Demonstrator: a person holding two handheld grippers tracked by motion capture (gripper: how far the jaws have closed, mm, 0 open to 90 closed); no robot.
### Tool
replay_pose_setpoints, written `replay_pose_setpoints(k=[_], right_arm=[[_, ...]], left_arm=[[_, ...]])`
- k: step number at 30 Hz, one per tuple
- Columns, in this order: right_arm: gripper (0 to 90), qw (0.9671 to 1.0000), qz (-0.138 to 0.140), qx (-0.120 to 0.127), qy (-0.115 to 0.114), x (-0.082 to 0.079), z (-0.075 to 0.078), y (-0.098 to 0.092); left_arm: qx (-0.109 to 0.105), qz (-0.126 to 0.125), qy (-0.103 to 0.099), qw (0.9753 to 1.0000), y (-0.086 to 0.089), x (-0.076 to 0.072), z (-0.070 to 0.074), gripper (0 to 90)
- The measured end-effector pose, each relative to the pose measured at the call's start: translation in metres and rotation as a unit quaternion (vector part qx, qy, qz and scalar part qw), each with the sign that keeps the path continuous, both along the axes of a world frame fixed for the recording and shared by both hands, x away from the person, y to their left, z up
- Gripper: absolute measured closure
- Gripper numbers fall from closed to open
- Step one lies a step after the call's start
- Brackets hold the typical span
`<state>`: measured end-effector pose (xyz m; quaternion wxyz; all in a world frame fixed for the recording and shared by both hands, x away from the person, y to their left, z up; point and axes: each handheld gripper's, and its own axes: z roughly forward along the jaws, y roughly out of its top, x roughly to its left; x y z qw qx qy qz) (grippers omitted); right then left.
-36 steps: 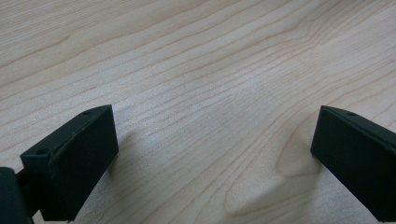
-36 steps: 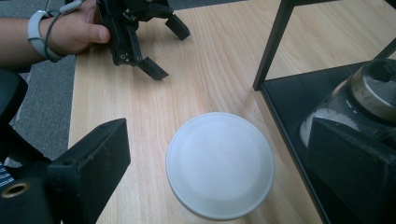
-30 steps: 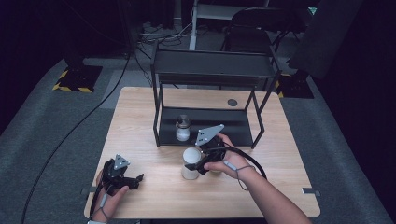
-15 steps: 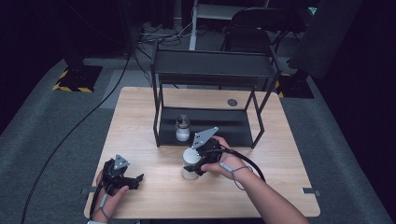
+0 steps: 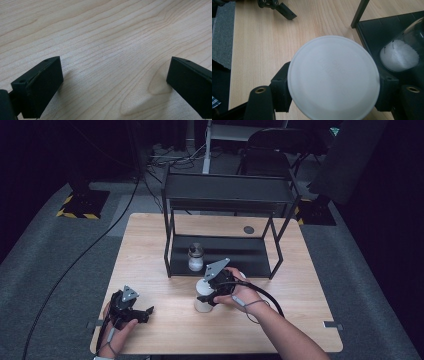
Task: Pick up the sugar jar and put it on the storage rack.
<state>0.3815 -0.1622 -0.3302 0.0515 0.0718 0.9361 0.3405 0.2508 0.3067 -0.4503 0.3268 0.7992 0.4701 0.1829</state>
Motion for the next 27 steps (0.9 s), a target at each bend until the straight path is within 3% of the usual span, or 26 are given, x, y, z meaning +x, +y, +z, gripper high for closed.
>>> replay_pose_setpoints(k=[12, 27], right_arm=[[33.4, 1.0000, 0.003, 0.004, 0.001, 0.001, 0.003, 0.000], [33.4, 0.9997, 0.007, 0.015, -0.019, 0.004, 0.035, -0.003]], left_arm=[[0.000, 0.000, 0.000, 1.0000, 0.000, 0.000, 0.000, 0.6], [0.000, 0.000, 0.000, 1.0000, 0.000, 0.000, 0.000, 0.6]])
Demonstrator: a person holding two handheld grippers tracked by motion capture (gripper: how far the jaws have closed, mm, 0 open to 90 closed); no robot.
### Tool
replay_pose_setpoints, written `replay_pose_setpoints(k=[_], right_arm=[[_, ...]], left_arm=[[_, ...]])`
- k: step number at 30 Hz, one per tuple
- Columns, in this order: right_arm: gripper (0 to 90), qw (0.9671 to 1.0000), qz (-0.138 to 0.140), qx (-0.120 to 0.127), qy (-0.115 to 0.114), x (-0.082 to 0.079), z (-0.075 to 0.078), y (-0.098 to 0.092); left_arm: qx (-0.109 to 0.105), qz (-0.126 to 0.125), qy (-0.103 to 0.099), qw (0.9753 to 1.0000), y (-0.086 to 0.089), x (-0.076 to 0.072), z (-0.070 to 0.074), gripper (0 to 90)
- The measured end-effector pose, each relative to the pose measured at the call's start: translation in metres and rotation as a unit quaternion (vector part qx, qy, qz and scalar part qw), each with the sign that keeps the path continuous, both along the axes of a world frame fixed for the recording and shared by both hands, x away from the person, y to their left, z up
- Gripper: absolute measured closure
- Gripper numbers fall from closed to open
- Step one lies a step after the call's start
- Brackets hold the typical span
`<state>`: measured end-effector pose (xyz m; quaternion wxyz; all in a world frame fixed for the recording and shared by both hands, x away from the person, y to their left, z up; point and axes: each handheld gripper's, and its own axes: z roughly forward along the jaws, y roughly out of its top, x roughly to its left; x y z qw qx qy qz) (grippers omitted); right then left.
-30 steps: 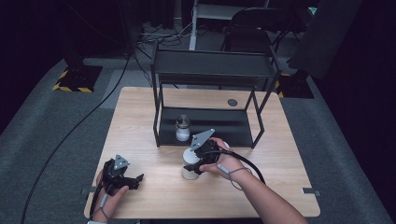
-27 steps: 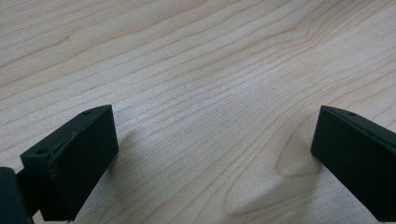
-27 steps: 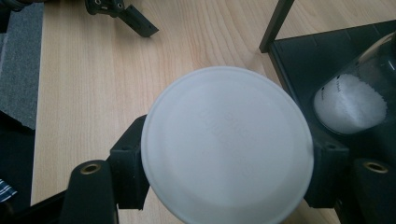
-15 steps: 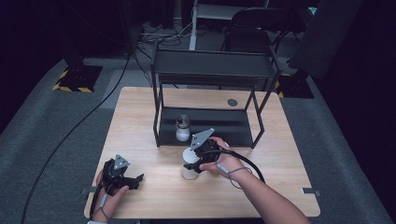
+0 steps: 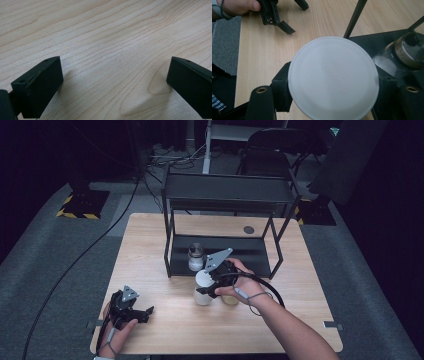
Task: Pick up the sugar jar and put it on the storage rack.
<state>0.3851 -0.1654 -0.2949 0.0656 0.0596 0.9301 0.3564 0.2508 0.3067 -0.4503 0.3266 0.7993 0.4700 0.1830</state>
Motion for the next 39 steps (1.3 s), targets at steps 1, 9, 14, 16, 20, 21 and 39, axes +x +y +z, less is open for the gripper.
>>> replay_pose_setpoints(k=[1, 9, 14, 16, 20, 21, 39], right_arm=[[33.4, 1.0000, 0.001, 0.000, -0.001, 0.001, 0.002, 0.000], [33.5, 1.0000, -0.003, 0.004, -0.008, 0.007, 0.019, -0.001], [33.4, 0.9999, -0.009, 0.005, -0.008, 0.013, 0.023, -0.002], [33.4, 0.9999, -0.012, 0.006, -0.007, 0.015, 0.024, -0.003], [33.4, 0.9997, -0.021, 0.010, -0.007, 0.022, 0.026, -0.008], [33.4, 0.9996, -0.024, 0.010, -0.007, 0.024, 0.027, -0.009], [33.4, 0.9969, -0.076, 0.005, -0.020, 0.044, 0.030, -0.022]], left_arm=[[0.000, 0.000, 0.000, 1.0000, 0.000, 0.000, 0.000, 0.5], [0.000, 0.000, 0.000, 1.0000, 0.000, 0.000, 0.000, 0.6], [0.000, 0.000, 0.000, 1.0000, 0.000, 0.000, 0.000, 0.5], [0.000, 0.000, 0.000, 1.0000, 0.000, 0.000, 0.000, 0.5], [0.000, 0.000, 0.000, 1.0000, 0.000, 0.000, 0.000, 0.5], [0.000, 0.000, 0.000, 1.0000, 0.000, 0.000, 0.000, 0.5], [0.000, 0.000, 0.000, 1.0000, 0.000, 0.000, 0.000, 0.6]])
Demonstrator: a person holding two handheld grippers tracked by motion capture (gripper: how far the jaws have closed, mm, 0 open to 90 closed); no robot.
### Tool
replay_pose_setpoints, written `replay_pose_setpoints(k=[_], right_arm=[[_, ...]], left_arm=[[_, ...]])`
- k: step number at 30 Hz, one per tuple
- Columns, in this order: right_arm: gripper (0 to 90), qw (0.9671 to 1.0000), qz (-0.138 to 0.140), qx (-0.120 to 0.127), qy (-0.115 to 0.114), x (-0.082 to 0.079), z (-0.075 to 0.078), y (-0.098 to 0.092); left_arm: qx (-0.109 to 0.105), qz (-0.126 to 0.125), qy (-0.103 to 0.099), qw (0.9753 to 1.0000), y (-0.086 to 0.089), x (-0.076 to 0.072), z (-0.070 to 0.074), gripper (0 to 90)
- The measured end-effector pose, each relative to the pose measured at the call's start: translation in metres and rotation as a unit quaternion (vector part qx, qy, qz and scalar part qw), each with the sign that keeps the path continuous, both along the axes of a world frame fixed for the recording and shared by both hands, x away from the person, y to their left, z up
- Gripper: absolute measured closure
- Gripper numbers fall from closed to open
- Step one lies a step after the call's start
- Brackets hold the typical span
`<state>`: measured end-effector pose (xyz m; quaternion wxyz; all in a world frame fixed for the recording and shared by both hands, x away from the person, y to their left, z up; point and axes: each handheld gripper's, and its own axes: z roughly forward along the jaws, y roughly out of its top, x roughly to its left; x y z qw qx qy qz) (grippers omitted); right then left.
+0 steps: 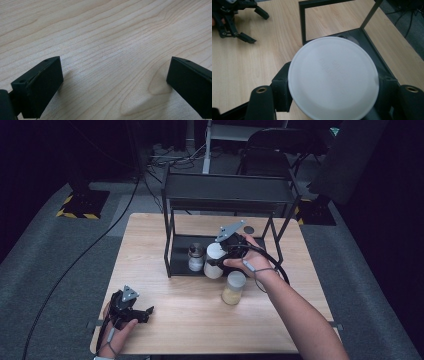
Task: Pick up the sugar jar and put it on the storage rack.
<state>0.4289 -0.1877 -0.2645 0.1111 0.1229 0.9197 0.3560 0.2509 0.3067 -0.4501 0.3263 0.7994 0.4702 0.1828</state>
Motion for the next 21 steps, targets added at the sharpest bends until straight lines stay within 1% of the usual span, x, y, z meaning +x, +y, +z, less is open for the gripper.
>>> replay_pose_setpoints(k=[5, 12, 21], right_arm=[[33.4, 0.9999, -0.014, 0.003, 0.004, 0.009, -0.002, -0.004], [33.4, 0.9995, -0.030, -0.001, -0.001, 0.019, -0.005, -0.006], [33.4, 0.9991, -0.043, 0.000, 0.002, 0.034, -0.016, -0.008]], left_arm=[[0.000, 0.000, 0.000, 1.0000, 0.000, 0.000, 0.000, 0.5], [0.000, 0.000, 0.000, 1.0000, 0.000, 0.000, 0.000, 0.6], [0.000, 0.000, 0.000, 1.0000, 0.000, 0.000, 0.000, 0.5]])
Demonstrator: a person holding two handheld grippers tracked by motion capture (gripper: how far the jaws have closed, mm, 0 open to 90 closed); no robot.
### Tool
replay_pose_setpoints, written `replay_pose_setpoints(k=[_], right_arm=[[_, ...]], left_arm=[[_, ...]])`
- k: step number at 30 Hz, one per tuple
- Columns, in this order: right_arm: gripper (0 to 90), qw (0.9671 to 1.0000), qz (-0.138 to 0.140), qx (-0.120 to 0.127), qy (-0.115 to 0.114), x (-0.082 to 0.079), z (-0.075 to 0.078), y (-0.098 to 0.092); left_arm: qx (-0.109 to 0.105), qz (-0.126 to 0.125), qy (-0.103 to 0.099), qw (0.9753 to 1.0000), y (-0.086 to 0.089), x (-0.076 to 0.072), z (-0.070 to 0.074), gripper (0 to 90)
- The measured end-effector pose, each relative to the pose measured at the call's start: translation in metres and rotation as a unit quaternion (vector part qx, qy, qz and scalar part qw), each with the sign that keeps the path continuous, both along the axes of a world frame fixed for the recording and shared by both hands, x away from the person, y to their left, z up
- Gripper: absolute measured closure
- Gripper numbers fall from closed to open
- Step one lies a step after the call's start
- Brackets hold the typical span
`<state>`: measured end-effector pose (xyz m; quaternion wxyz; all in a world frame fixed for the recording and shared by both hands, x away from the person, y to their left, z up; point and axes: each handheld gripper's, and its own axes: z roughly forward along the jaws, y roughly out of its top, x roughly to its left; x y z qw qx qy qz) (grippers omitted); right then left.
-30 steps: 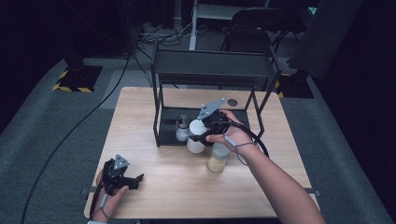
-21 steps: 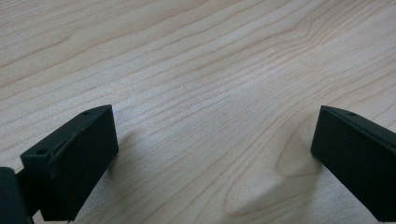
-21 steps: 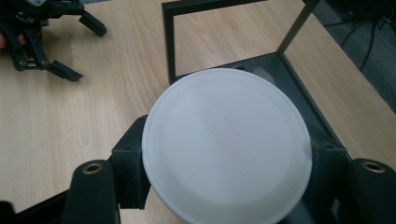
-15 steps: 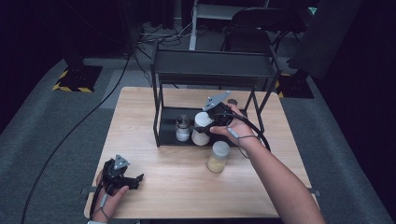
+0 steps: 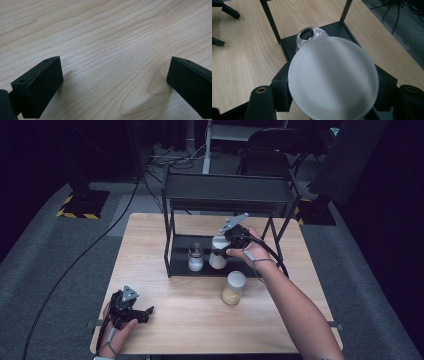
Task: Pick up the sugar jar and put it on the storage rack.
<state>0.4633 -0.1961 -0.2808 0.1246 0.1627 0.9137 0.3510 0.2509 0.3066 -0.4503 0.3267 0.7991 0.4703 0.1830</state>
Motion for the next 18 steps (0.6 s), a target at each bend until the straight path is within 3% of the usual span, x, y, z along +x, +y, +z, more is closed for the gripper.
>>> replay_pose_setpoints(k=[18], right_arm=[[33.4, 0.9996, -0.019, -0.001, 0.019, 0.019, -0.031, 0.001]], left_arm=[[0.000, 0.000, 0.000, 1.0000, 0.000, 0.000, 0.000, 0.5]])
